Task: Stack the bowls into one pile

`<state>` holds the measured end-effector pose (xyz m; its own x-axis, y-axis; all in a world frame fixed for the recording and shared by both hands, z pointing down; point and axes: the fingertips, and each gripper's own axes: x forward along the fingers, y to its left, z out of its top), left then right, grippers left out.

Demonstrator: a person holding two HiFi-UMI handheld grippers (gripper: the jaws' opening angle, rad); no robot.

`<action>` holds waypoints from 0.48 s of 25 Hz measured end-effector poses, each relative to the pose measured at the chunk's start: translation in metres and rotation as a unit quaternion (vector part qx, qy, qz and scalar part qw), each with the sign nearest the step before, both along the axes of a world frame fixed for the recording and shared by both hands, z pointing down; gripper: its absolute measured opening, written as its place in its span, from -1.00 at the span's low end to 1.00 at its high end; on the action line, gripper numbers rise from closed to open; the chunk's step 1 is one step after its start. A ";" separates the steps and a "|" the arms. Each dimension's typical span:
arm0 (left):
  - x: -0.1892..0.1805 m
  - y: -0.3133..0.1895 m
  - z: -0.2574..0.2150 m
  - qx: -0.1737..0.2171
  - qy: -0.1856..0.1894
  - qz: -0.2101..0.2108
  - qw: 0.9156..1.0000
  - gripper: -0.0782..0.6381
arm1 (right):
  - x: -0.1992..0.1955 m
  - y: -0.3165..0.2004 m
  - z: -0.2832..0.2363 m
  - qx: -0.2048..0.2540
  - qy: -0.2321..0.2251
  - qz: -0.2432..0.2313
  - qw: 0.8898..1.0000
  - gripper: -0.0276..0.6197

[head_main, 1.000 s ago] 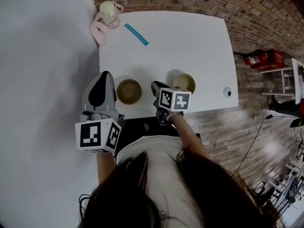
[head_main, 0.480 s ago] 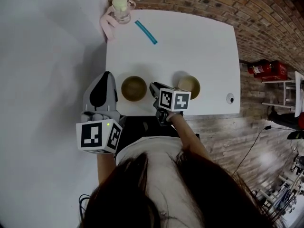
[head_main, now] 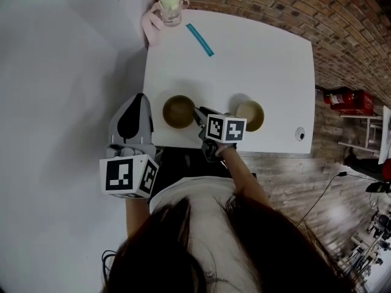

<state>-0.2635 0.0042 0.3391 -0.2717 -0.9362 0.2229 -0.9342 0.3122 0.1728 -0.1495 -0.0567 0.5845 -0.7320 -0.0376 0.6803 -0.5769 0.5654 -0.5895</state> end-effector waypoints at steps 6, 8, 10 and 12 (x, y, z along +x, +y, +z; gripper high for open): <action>-0.006 0.008 0.004 -0.008 0.002 -0.012 1.000 -0.78 | -0.004 0.007 0.009 -0.011 0.010 -0.010 1.000 -0.65; -0.008 0.011 0.004 -0.011 0.002 -0.016 1.000 -0.78 | -0.005 0.008 0.012 -0.012 0.013 -0.012 1.000 -0.65; -0.008 0.012 0.005 -0.015 0.003 -0.018 1.000 -0.78 | -0.006 0.008 0.013 -0.015 0.014 -0.012 1.000 -0.65; -0.008 0.014 0.006 -0.020 0.003 -0.021 1.000 -0.78 | -0.007 0.009 0.015 -0.018 0.015 -0.013 1.000 -0.65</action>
<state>-0.2717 0.0186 0.3447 -0.3092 -0.9145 0.2610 -0.9192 0.3578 0.1643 -0.1562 -0.0482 0.5996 -0.7112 0.0056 0.7030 -0.5805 0.5594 -0.5917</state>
